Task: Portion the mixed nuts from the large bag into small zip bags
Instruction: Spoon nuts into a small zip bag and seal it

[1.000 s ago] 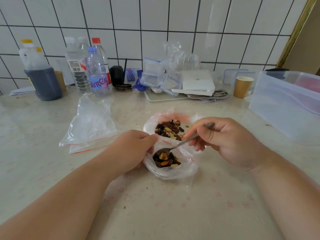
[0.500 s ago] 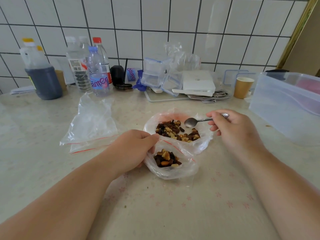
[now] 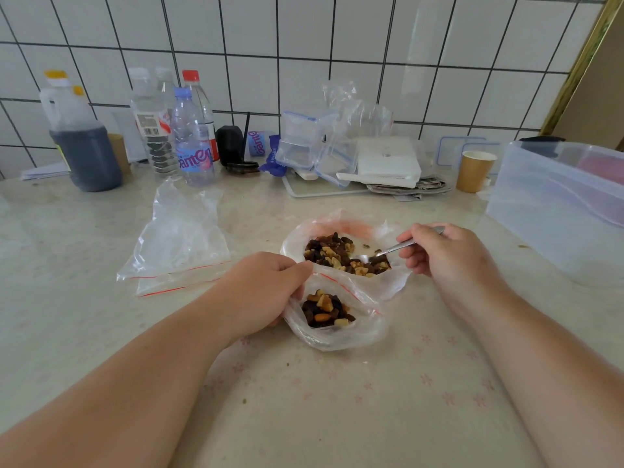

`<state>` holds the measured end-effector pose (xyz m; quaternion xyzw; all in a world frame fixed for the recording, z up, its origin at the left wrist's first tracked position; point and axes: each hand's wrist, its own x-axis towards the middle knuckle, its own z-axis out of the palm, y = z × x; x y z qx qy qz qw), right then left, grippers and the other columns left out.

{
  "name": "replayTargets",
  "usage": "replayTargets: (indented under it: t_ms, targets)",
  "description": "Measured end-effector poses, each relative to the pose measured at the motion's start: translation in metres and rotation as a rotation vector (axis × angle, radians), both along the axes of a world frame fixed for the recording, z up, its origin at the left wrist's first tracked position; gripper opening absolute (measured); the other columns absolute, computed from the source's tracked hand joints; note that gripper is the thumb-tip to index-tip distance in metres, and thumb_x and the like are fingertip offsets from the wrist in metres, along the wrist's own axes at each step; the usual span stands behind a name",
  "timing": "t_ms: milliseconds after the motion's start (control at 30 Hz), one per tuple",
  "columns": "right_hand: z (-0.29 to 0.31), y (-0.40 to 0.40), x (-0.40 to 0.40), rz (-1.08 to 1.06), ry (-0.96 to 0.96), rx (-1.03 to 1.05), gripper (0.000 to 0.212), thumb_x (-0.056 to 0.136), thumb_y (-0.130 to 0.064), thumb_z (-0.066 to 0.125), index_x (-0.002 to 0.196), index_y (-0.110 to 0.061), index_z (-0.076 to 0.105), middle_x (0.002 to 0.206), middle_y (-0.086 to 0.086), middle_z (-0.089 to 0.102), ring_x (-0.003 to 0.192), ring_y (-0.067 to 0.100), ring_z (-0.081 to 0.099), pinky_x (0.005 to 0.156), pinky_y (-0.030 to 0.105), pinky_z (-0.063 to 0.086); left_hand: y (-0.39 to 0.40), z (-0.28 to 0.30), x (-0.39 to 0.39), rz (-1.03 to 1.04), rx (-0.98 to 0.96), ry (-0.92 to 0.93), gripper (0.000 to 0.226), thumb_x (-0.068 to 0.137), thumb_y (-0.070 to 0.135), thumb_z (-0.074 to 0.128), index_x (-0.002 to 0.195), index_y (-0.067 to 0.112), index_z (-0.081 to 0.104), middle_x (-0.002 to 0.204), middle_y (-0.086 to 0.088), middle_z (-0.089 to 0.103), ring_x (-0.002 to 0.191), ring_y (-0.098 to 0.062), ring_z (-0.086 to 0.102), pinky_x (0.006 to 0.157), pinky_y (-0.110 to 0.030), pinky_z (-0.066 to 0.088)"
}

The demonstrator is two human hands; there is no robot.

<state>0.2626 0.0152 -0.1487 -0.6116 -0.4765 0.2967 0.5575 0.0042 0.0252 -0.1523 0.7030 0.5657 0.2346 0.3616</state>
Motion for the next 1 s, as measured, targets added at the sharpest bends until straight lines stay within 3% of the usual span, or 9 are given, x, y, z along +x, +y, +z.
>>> replayTargets:
  t_ms: [100,267,633,733,833,1000]
  targets:
    - [-0.002,0.002,-0.003,0.075,0.121,-0.050,0.023,0.096,-0.015,0.055,0.085,-0.007,0.072,0.066,0.005,0.072,0.057,0.011,0.063,0.057,0.025,0.051,0.000,0.000,0.000,-0.006,0.001,0.000,0.057,0.102,0.054,0.047,0.052,0.030,0.060,0.046,0.011,0.049,0.037,-0.006,0.042,0.059,-0.029,0.042]
    - [0.002,0.002,-0.002,-0.011,0.287,-0.092,0.025,0.097,-0.013,0.053,0.081,-0.006,0.071,0.060,0.003,0.069,0.050,0.008,0.060,0.046,0.018,0.048,0.000,-0.001,-0.001,-0.013,0.001,-0.008,0.054,0.101,0.054,0.047,0.055,0.029,0.062,0.046,0.010,0.049,0.039,-0.007,0.043,0.059,-0.029,0.042]
    - [0.014,-0.002,0.001,0.096,0.617,-0.075,0.035,0.099,-0.016,0.049,0.073,-0.005,0.070,0.056,0.006,0.061,0.045,0.011,0.053,0.042,0.020,0.040,0.001,0.000,0.001,0.018,-0.026,-0.016,0.058,0.101,0.055,0.048,0.050,0.030,0.060,0.046,0.010,0.050,0.038,-0.007,0.044,0.058,-0.027,0.043]
    - [0.019,-0.008,-0.002,0.220,0.610,-0.062,0.047,0.099,-0.017,0.048,0.060,-0.009,0.074,0.055,0.006,0.058,0.044,0.012,0.049,0.043,0.021,0.038,0.001,0.000,0.001,0.024,-0.035,-0.036,0.058,0.101,0.053,0.049,0.050,0.029,0.061,0.047,0.008,0.051,0.038,-0.007,0.044,0.058,-0.026,0.042]
    - [0.021,-0.014,-0.008,0.328,0.529,-0.028,0.043,0.099,-0.018,0.051,0.065,-0.009,0.075,0.058,0.007,0.060,0.048,0.013,0.053,0.045,0.021,0.042,0.000,0.001,0.001,0.032,-0.040,-0.033,0.060,0.102,0.054,0.049,0.049,0.030,0.060,0.045,0.009,0.049,0.036,-0.006,0.042,0.056,-0.025,0.040]
    - [0.018,-0.024,-0.014,0.535,0.182,0.114,0.028,0.092,-0.034,0.059,0.080,-0.017,0.077,0.073,0.009,0.068,0.066,0.016,0.061,0.060,0.022,0.050,0.000,0.000,0.000,0.052,-0.042,-0.061,0.057,0.101,0.055,0.050,0.052,0.028,0.060,0.043,0.008,0.047,0.034,-0.008,0.042,0.046,-0.018,0.037]
